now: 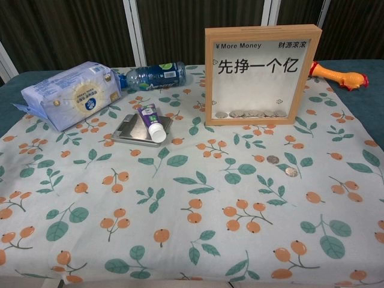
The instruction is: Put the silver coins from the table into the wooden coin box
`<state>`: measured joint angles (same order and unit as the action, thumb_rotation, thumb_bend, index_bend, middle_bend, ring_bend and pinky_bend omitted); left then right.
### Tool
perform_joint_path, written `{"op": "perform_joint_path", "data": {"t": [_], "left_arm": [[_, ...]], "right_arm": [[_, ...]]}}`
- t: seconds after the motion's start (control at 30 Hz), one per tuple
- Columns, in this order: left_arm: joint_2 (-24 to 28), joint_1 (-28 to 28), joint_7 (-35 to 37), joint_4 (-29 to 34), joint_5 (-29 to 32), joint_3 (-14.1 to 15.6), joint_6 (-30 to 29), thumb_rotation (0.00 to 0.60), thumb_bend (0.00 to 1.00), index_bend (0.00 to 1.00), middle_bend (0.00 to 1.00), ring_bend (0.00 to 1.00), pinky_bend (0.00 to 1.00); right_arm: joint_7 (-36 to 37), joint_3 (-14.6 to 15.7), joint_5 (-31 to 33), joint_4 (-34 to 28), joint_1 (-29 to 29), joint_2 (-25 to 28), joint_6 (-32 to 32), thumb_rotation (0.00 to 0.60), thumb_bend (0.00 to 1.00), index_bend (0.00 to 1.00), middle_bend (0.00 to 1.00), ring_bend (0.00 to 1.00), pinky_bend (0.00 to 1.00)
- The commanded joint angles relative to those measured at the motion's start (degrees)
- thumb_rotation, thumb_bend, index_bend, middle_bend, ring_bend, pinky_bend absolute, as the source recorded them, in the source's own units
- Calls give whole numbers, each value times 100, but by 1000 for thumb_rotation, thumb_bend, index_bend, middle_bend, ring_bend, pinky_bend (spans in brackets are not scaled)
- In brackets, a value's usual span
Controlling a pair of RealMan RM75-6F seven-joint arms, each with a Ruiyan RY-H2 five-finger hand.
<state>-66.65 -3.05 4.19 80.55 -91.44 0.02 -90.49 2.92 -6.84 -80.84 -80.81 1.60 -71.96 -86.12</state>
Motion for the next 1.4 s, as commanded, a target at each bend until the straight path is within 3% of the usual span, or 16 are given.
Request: {"op": "perform_joint_path", "data": {"t": [0.03, 0.7, 1.07, 1.23, 1.4], "left_arm": [[-2, -2, -4, -3, -21, 4, -8, 600, 356, 0, 0, 0, 0], [-151, -132, -19, -103, -99, 3, 131, 600, 357, 0, 0, 0, 0], [-172, -187, -163, -22, -209, 45, 152, 600, 357, 0, 0, 0, 0], [-194, -206, -193, -6, -203, 45, 177, 600, 358, 0, 0, 0, 0], [-180, -248, -224, 32, -220, 42, 215, 600, 358, 0, 0, 0, 0]], "right_arm": [[10, 1, -1, 17, -7, -11, -15, 600, 333, 0, 0, 0, 0], [-228, 152, -270, 18, 52, -65, 4, 600, 333, 0, 0, 0, 0], [-1367, 57, -834, -644, 740, -80, 378, 600, 333, 0, 0, 0, 0], [-2071, -75, -719, -734, 1183, -500, 877, 600, 333, 0, 0, 0, 0], [-2619, -209, -480, -203, 1601, -1246, 1287, 600, 333, 0, 0, 0, 0]]}}
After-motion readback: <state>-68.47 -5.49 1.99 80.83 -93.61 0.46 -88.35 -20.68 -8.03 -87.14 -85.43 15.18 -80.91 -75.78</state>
